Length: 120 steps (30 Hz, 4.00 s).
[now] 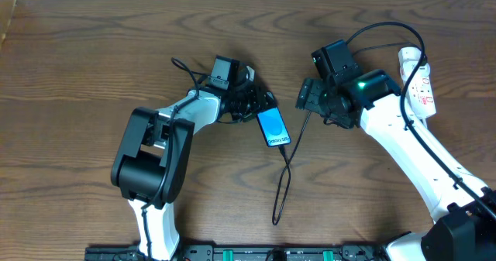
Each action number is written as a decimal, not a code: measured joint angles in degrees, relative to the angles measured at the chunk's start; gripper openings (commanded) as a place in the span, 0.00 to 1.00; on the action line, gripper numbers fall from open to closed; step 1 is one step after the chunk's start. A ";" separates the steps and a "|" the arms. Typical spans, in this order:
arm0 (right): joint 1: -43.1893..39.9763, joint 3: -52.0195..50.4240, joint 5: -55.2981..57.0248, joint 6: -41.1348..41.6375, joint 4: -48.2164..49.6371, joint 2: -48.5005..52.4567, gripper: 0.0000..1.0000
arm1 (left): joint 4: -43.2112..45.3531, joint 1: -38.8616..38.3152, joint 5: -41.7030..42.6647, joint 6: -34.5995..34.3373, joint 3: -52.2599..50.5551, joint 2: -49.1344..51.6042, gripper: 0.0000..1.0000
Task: Plug charger to phone and switch on socket
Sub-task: 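Lay the phone flat on the table with the left gripper, then open the left gripper and pull it back from the phone, then move the right gripper to the white power strip's switch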
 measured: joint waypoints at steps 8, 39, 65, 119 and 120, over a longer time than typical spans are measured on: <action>0.00 0.00 0.00 0.00 -0.33 0.00 0.85 | -1.77 0.00 -1.14 0.09 0.55 -0.17 0.45; 0.00 0.00 0.00 0.00 -0.15 0.00 0.86 | -2.49 -0.17 -14.91 0.24 1.36 -1.86 0.45; 0.00 -0.02 1.09 -0.46 0.20 0.00 0.86 | -9.33 6.05 -22.97 5.97 -0.79 -20.24 0.70; -14.14 6.78 -21.70 -33.90 -5.64 0.02 0.99 | -38.36 6.25 -46.97 26.82 -0.76 -57.92 0.90; -15.39 8.26 -21.99 -34.97 -6.95 0.04 0.99 | -38.36 6.25 -46.97 26.82 -0.76 -57.92 0.90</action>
